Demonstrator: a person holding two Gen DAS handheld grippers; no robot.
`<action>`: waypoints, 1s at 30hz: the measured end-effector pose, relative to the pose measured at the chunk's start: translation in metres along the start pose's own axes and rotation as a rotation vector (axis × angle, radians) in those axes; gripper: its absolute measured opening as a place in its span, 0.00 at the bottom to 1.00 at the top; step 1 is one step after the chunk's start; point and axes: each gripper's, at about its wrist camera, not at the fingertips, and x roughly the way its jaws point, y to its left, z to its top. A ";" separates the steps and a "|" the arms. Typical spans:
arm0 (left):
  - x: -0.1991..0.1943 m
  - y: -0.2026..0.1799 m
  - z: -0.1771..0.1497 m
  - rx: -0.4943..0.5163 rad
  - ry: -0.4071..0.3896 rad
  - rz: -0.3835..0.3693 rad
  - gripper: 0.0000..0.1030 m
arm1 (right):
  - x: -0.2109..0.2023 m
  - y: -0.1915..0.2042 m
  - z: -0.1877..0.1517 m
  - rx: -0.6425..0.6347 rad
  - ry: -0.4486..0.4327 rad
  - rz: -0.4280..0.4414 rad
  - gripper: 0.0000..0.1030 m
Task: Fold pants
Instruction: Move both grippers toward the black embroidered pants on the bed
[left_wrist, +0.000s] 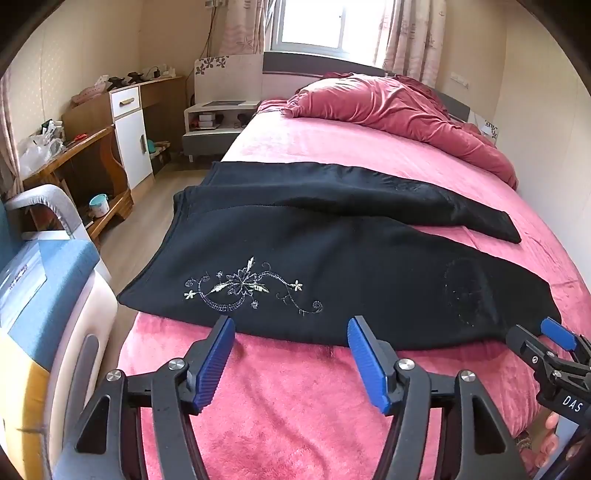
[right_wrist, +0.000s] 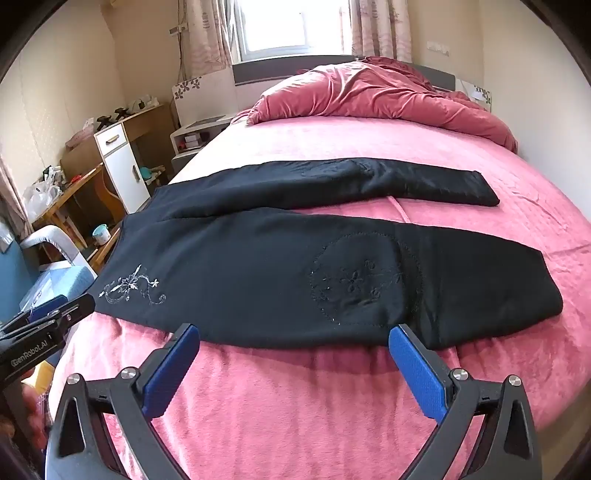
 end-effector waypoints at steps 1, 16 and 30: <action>0.000 0.000 0.000 0.000 -0.001 0.000 0.63 | 0.000 0.000 0.000 -0.001 -0.001 0.001 1.00; 0.003 0.000 -0.003 -0.003 0.019 0.003 0.64 | 0.001 -0.004 0.001 0.012 0.010 -0.003 1.00; 0.036 0.021 -0.012 -0.094 0.141 -0.073 0.81 | 0.012 -0.030 -0.005 0.078 0.063 -0.006 1.00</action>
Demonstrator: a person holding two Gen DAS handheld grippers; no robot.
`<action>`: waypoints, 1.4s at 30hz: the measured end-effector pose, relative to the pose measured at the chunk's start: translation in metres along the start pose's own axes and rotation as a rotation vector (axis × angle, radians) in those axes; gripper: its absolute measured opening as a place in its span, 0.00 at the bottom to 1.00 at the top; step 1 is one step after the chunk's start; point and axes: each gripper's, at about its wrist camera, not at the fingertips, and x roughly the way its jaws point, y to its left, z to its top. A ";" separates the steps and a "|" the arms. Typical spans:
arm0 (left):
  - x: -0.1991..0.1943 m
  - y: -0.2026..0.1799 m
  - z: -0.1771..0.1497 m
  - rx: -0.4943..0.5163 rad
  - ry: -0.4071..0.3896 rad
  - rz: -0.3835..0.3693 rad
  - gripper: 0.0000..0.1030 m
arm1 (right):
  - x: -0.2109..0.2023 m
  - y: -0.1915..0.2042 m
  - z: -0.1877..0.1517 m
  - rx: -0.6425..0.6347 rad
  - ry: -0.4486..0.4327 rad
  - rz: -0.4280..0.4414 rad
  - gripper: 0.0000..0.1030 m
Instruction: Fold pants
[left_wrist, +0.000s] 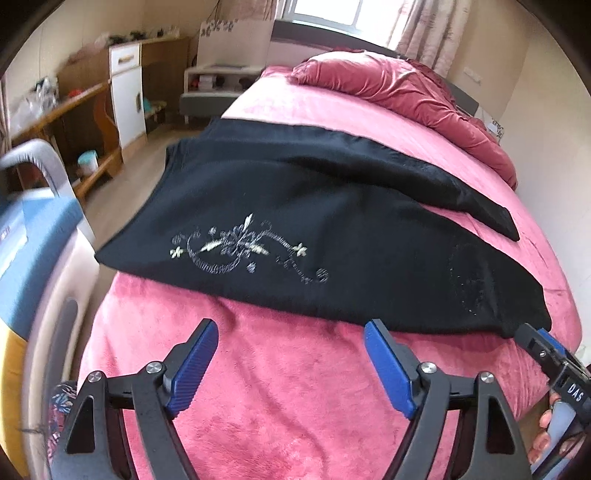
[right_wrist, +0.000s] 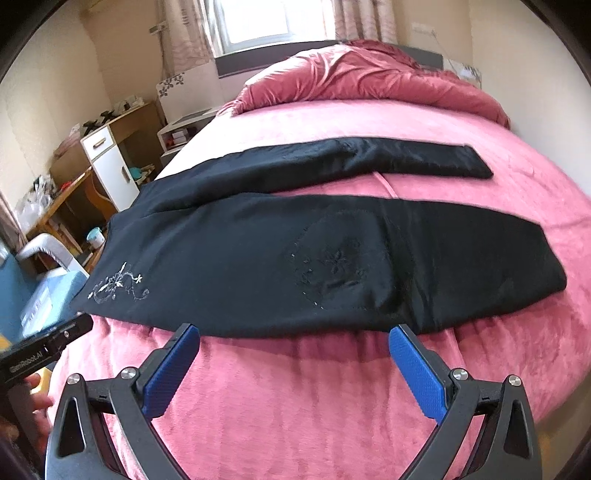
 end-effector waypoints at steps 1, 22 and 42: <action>0.003 0.005 0.000 -0.011 0.013 -0.006 0.81 | 0.000 -0.007 0.001 0.015 0.002 -0.002 1.00; 0.044 0.124 0.014 -0.368 0.141 -0.094 0.43 | 0.039 -0.324 -0.003 0.860 -0.021 -0.062 0.60; 0.066 0.149 0.063 -0.464 0.056 -0.025 0.09 | 0.064 -0.330 0.047 0.696 0.037 -0.182 0.15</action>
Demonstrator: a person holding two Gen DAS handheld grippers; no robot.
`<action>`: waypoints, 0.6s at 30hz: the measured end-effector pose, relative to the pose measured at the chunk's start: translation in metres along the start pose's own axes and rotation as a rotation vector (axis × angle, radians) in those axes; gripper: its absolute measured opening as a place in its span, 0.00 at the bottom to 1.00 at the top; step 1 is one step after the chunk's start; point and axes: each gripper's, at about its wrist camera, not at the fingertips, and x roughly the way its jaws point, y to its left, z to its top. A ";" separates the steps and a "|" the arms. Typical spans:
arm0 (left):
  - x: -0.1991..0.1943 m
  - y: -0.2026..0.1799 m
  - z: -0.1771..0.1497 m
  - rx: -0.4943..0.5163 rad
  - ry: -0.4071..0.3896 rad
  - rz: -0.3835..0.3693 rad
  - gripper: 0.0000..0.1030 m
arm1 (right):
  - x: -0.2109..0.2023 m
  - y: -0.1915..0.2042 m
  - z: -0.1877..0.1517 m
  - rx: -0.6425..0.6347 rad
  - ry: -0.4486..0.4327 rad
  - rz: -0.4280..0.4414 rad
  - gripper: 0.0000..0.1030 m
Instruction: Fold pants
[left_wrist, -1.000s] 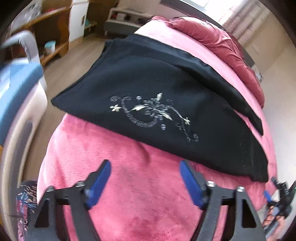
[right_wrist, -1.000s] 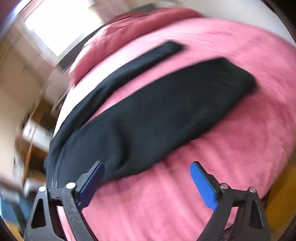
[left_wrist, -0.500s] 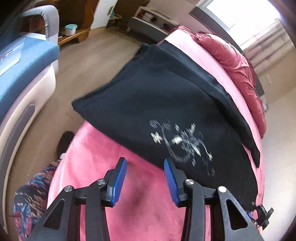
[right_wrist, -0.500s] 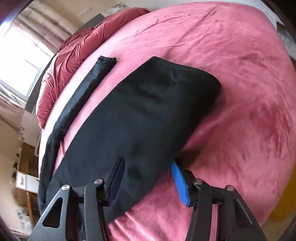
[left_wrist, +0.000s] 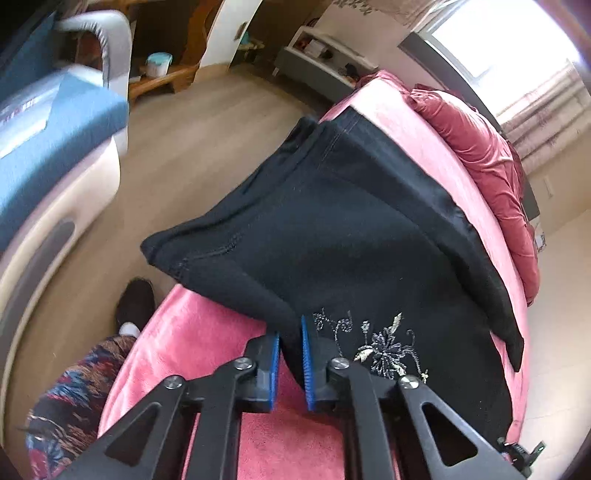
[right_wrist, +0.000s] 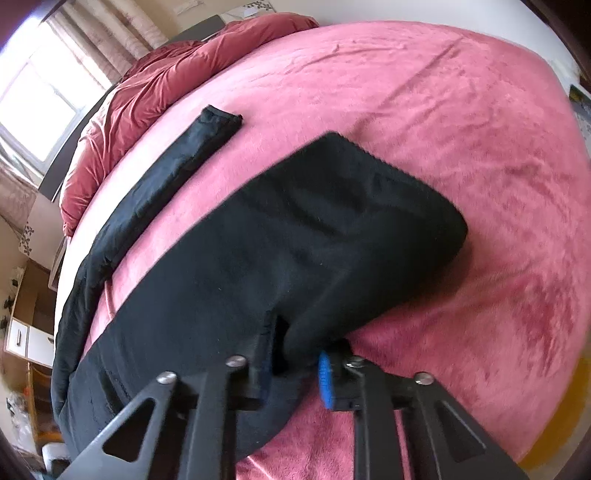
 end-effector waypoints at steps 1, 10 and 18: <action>-0.006 -0.003 0.000 0.020 -0.014 -0.001 0.08 | -0.004 0.001 0.001 -0.015 -0.006 0.001 0.14; -0.058 -0.020 -0.010 0.099 -0.068 -0.069 0.07 | -0.058 0.009 0.016 -0.105 -0.073 0.043 0.11; -0.078 -0.008 -0.035 0.108 -0.028 -0.073 0.07 | -0.072 -0.019 0.009 -0.073 -0.060 0.011 0.11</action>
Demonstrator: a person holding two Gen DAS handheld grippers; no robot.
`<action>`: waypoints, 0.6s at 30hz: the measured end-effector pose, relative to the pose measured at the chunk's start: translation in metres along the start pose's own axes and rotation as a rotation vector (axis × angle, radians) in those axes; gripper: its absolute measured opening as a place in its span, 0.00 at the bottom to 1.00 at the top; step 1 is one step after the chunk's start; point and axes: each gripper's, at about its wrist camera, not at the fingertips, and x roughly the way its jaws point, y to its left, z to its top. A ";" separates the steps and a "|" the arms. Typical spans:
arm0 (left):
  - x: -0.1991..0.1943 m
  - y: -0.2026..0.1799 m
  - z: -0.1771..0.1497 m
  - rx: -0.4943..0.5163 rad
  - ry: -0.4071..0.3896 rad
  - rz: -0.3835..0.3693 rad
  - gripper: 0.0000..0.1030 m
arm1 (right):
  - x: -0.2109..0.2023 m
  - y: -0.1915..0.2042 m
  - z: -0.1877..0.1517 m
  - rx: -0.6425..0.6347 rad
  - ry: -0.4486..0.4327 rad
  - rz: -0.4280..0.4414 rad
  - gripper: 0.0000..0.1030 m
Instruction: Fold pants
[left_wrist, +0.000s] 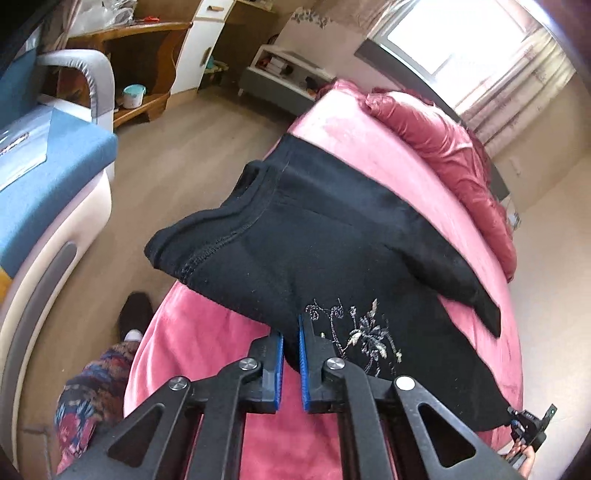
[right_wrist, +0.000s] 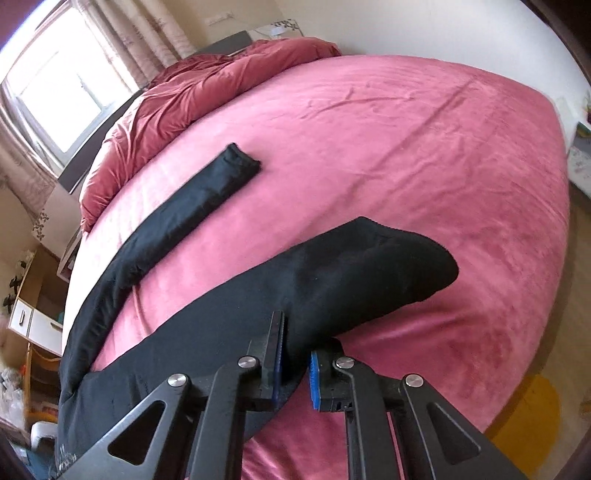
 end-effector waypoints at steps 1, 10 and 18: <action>0.000 0.002 -0.004 0.003 0.012 0.006 0.07 | 0.003 -0.004 -0.001 0.004 0.008 -0.005 0.11; 0.005 0.002 -0.032 0.062 0.104 0.064 0.07 | 0.018 -0.054 -0.040 0.074 0.109 -0.073 0.11; 0.024 0.008 -0.031 0.086 0.138 0.157 0.18 | 0.029 -0.057 -0.035 0.023 0.126 -0.183 0.26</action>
